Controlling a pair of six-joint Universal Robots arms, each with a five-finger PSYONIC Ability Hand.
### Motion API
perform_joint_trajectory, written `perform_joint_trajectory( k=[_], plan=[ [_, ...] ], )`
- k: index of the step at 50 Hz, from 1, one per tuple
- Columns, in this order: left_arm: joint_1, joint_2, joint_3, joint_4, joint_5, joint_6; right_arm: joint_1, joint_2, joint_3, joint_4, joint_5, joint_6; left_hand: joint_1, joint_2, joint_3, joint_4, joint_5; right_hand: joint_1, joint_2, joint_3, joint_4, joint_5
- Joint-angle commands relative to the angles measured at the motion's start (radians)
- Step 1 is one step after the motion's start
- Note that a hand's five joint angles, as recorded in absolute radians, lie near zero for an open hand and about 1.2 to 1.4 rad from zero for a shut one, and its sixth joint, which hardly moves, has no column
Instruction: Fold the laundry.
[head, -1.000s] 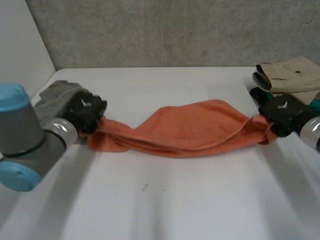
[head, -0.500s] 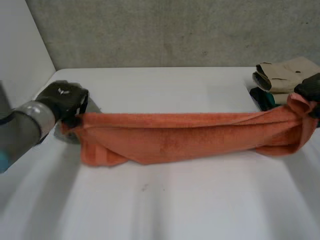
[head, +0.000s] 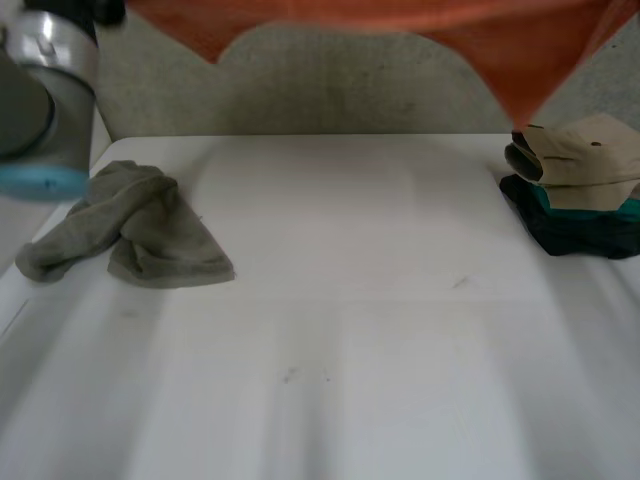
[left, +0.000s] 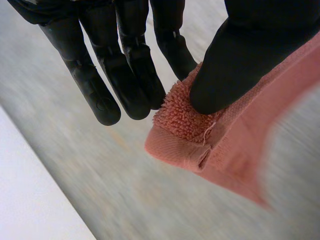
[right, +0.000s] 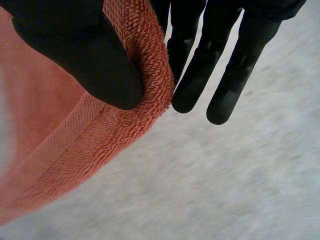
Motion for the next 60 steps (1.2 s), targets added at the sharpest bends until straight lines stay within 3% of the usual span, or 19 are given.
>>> perform_joint_trajectory(
  k=[1, 6, 11, 15, 20, 31, 37, 41, 55, 60],
  plan=[
    [-0.001, 0.007, -0.285, -0.029, 0.040, 0.003, -0.010, 0.082, 0.078, 0.149, -0.130, -0.013, 0.264, 0.200, 0.206, 0.197, 0.224, 0.268, 0.228, 0.206, 0.198, 0.215],
    [-0.002, 0.004, -0.477, -0.027, 0.077, 0.006, -0.051, 0.163, 0.195, 0.200, -0.212, -0.047, 0.264, 0.200, 0.206, 0.197, 0.224, 0.268, 0.228, 0.206, 0.198, 0.215],
    [-0.001, 0.010, -0.582, -0.026, 0.086, 0.006, -0.078, 0.182, 0.306, 0.234, -0.241, -0.151, 0.264, 0.200, 0.206, 0.197, 0.224, 0.268, 0.228, 0.206, 0.198, 0.215],
    [0.004, 0.040, -0.634, -0.024, 0.089, 0.006, -0.101, 0.167, 0.371, 0.293, -0.224, -0.263, 0.264, 0.200, 0.206, 0.197, 0.224, -0.081, -0.121, -0.144, -0.152, -0.135],
    [0.005, 0.076, -0.652, -0.024, 0.089, 0.003, -0.104, 0.154, 0.389, 0.369, -0.209, -0.280, 0.264, 0.200, 0.206, 0.197, 0.224, -0.332, -0.372, -0.395, -0.402, -0.386],
    [-0.002, 0.152, -0.678, -0.026, 0.108, -0.005, -0.091, 0.071, 0.492, 0.393, -0.137, -0.260, 0.264, 0.200, 0.206, 0.197, 0.224, -0.432, -0.472, -0.495, -0.503, -0.486],
    [-0.008, 0.155, -0.683, -0.026, 0.108, -0.005, -0.055, 0.068, 0.478, 0.407, 0.006, -0.182, 0.264, 0.200, 0.206, 0.197, 0.224, -0.470, -0.510, -0.533, -0.541, -0.524],
    [-0.010, 0.154, -0.683, -0.026, 0.108, -0.005, -0.013, 0.068, 0.463, 0.424, 0.052, -0.110, 0.264, 0.200, 0.206, 0.197, 0.224, -0.535, -0.575, -0.598, -0.605, -0.589],
    [-0.004, 0.152, -0.691, -0.026, 0.115, -0.005, 0.025, 0.090, 0.408, 0.470, 0.061, 0.060, 0.264, 0.200, 0.206, 0.197, 0.224, -0.641, -0.681, -0.704, -0.711, -0.695],
    [-0.004, 0.149, -0.691, -0.026, 0.129, -0.006, 0.031, 0.174, 0.336, 0.514, 0.072, 0.076, 0.264, 0.200, 0.206, 0.197, 0.224, -0.632, -0.672, -0.695, -0.702, -0.686]
  ],
)
